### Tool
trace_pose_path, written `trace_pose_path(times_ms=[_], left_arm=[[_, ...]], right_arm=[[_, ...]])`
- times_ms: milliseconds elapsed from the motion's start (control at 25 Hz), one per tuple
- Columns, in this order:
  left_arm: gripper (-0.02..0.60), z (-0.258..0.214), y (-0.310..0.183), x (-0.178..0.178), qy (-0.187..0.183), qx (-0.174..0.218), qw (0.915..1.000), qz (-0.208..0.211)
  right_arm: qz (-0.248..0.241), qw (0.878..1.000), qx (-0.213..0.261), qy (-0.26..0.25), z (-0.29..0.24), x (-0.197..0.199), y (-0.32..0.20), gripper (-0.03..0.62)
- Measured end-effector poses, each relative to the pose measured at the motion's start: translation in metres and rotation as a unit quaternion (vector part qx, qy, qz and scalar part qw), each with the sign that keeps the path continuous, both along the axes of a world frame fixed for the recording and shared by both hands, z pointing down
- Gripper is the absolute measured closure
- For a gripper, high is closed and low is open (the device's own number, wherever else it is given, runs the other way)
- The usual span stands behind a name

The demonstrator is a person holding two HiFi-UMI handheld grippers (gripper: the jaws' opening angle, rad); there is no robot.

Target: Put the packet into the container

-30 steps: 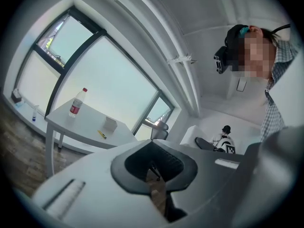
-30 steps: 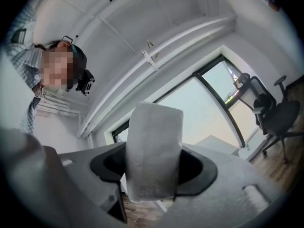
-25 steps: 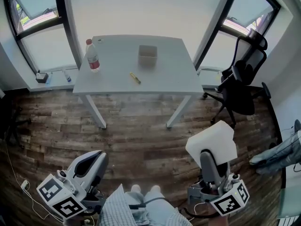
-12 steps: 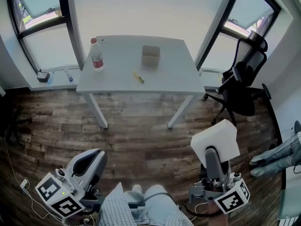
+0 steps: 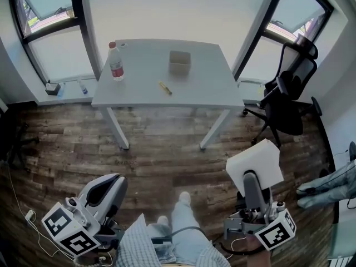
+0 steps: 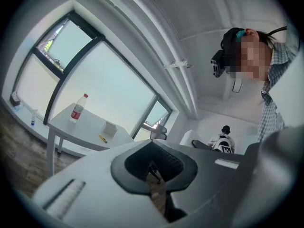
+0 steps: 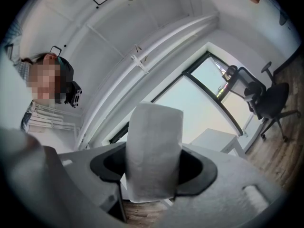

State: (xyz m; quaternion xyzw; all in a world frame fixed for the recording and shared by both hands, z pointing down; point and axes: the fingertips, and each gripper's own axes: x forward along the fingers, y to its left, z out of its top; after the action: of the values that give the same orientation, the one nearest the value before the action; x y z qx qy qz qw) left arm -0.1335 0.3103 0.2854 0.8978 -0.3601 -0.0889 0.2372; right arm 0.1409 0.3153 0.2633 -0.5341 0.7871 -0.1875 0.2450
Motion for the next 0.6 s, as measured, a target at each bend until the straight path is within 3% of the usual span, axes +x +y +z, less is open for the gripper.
trace_pose_path(times_ms=[280,600], left_arm=[[0.578,-0.005,-0.012,0.005,-0.002,0.004,1.0000,-0.005],[0.578,-0.002,-0.038,0.023,-0.006,0.003,0.9998,-0.016]], right_arm=[[-0.020,0.999,0.002,-0.027,-0.005,0.001,-0.019,0.310],[-0.022,1.000,0.003,-0.012,-0.001,0.027,-0.050,0.310]])
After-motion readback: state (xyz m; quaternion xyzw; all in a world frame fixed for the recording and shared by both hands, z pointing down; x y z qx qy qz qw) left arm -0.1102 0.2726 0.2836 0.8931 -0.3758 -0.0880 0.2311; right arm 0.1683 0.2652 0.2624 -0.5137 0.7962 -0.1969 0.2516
